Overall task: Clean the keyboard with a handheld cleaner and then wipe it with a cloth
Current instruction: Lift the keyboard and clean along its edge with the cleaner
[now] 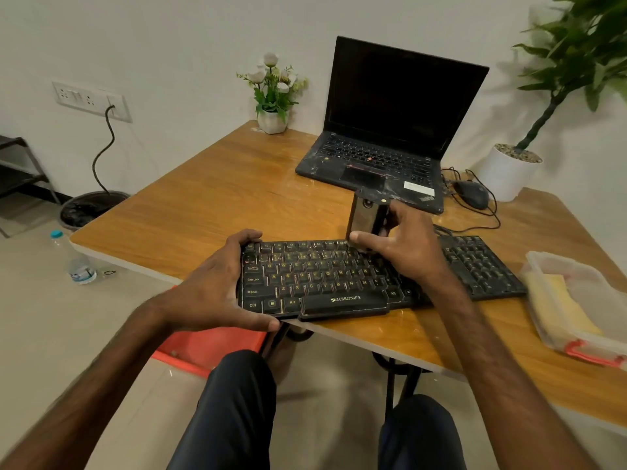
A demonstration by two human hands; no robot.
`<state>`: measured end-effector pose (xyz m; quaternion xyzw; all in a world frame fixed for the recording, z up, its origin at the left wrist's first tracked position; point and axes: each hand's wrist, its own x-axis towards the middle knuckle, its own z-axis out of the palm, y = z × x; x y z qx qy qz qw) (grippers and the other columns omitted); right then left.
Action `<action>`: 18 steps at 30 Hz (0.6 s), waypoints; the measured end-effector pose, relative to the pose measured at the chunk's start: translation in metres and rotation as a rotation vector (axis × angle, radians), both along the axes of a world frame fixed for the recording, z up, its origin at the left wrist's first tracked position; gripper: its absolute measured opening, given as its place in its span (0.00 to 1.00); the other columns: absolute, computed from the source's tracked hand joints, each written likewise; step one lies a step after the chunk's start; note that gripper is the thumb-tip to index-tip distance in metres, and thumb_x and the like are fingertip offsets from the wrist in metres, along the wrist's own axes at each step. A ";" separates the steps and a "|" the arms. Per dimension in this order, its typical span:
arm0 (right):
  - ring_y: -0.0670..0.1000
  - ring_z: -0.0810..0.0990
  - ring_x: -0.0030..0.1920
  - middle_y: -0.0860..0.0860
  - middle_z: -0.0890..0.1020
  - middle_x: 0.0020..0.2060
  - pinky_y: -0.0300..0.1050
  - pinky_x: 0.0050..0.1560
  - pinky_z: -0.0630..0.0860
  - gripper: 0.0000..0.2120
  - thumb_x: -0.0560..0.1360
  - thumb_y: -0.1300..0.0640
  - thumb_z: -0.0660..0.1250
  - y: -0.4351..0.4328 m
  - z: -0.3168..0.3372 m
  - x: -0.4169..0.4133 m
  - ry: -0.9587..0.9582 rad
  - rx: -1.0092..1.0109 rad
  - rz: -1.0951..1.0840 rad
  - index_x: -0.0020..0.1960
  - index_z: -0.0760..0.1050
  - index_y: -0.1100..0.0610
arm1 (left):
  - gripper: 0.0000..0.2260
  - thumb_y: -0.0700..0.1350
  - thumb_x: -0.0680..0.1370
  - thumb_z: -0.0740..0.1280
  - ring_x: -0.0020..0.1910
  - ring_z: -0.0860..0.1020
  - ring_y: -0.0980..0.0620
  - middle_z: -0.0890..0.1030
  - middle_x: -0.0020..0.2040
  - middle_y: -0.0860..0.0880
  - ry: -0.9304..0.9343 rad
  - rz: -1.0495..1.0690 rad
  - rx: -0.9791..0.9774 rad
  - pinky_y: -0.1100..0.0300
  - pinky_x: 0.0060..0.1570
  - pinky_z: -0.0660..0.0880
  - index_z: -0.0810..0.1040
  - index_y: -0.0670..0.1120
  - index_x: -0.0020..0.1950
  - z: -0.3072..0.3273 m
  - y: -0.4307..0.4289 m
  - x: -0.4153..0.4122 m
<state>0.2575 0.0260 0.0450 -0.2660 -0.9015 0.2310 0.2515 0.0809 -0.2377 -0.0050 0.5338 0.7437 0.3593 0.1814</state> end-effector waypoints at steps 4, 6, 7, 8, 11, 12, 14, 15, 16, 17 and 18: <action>0.46 0.78 0.48 0.46 0.81 0.51 0.39 0.42 0.72 0.26 0.67 0.43 0.77 0.006 0.007 -0.001 0.018 0.071 -0.081 0.59 0.75 0.53 | 0.60 0.72 0.55 0.79 0.69 0.68 0.62 0.66 0.69 0.60 0.002 0.002 0.008 0.55 0.71 0.68 0.49 0.59 0.77 0.000 0.000 0.000; 0.45 0.79 0.49 0.45 0.81 0.50 0.35 0.44 0.73 0.24 0.67 0.44 0.78 0.002 0.009 -0.001 0.061 -0.025 0.031 0.58 0.76 0.52 | 0.60 0.71 0.55 0.79 0.68 0.68 0.63 0.65 0.68 0.62 0.001 -0.003 0.013 0.56 0.71 0.68 0.49 0.58 0.77 0.000 0.000 0.001; 0.44 0.79 0.49 0.45 0.82 0.50 0.36 0.45 0.74 0.24 0.66 0.44 0.78 -0.002 0.007 -0.001 0.051 -0.049 0.078 0.57 0.77 0.51 | 0.60 0.72 0.55 0.79 0.68 0.68 0.63 0.65 0.68 0.61 0.002 -0.001 0.014 0.56 0.71 0.68 0.49 0.58 0.77 0.000 0.000 0.001; 0.45 0.80 0.48 0.45 0.82 0.49 0.39 0.46 0.76 0.24 0.66 0.43 0.78 -0.003 0.004 -0.002 0.021 -0.039 0.100 0.57 0.77 0.51 | 0.60 0.72 0.54 0.79 0.68 0.68 0.63 0.65 0.69 0.61 0.002 0.003 0.013 0.56 0.71 0.69 0.49 0.57 0.77 0.001 0.000 0.001; 0.48 0.80 0.49 0.48 0.82 0.51 0.43 0.46 0.78 0.27 0.66 0.41 0.77 0.006 0.003 -0.004 -0.019 0.038 0.013 0.59 0.76 0.52 | 0.60 0.71 0.55 0.79 0.68 0.68 0.62 0.65 0.68 0.61 -0.004 -0.001 0.017 0.56 0.71 0.69 0.49 0.58 0.77 0.001 0.000 0.002; 0.47 0.80 0.49 0.48 0.82 0.51 0.41 0.46 0.77 0.27 0.66 0.42 0.77 0.010 0.005 -0.004 -0.004 0.053 -0.027 0.59 0.76 0.53 | 0.59 0.71 0.55 0.79 0.68 0.68 0.63 0.65 0.68 0.62 -0.001 0.000 0.017 0.56 0.71 0.69 0.49 0.58 0.77 0.001 0.000 0.002; 0.44 0.79 0.48 0.46 0.81 0.50 0.35 0.43 0.73 0.26 0.66 0.44 0.78 0.012 0.008 -0.003 0.036 0.023 -0.027 0.59 0.76 0.53 | 0.59 0.72 0.55 0.78 0.68 0.68 0.64 0.65 0.68 0.63 0.009 0.006 0.013 0.57 0.70 0.68 0.49 0.59 0.76 0.001 0.000 0.003; 0.42 0.78 0.47 0.45 0.81 0.50 0.33 0.42 0.72 0.25 0.67 0.45 0.78 0.008 0.009 -0.002 0.051 -0.014 0.020 0.59 0.76 0.53 | 0.59 0.73 0.55 0.78 0.67 0.68 0.64 0.65 0.67 0.63 0.012 0.007 0.012 0.58 0.70 0.69 0.49 0.59 0.76 0.001 0.000 0.003; 0.41 0.78 0.48 0.45 0.81 0.50 0.33 0.43 0.73 0.25 0.67 0.45 0.78 0.003 0.009 -0.003 0.046 -0.031 0.075 0.59 0.76 0.53 | 0.59 0.73 0.54 0.77 0.67 0.68 0.64 0.65 0.67 0.63 0.014 0.007 0.013 0.58 0.70 0.69 0.49 0.59 0.76 0.001 -0.001 0.003; 0.42 0.78 0.48 0.45 0.81 0.50 0.36 0.44 0.75 0.25 0.66 0.44 0.78 -0.002 0.007 -0.004 0.022 -0.019 0.116 0.59 0.77 0.53 | 0.59 0.73 0.54 0.77 0.67 0.69 0.64 0.65 0.67 0.63 0.016 0.008 0.016 0.58 0.69 0.69 0.50 0.59 0.76 0.001 -0.001 0.003; 0.45 0.79 0.48 0.46 0.81 0.50 0.40 0.45 0.76 0.26 0.66 0.42 0.77 -0.005 0.004 -0.005 -0.010 0.013 0.129 0.59 0.77 0.53 | 0.59 0.73 0.54 0.78 0.67 0.69 0.64 0.66 0.67 0.63 0.015 0.010 0.020 0.58 0.69 0.69 0.50 0.58 0.76 0.001 0.000 0.003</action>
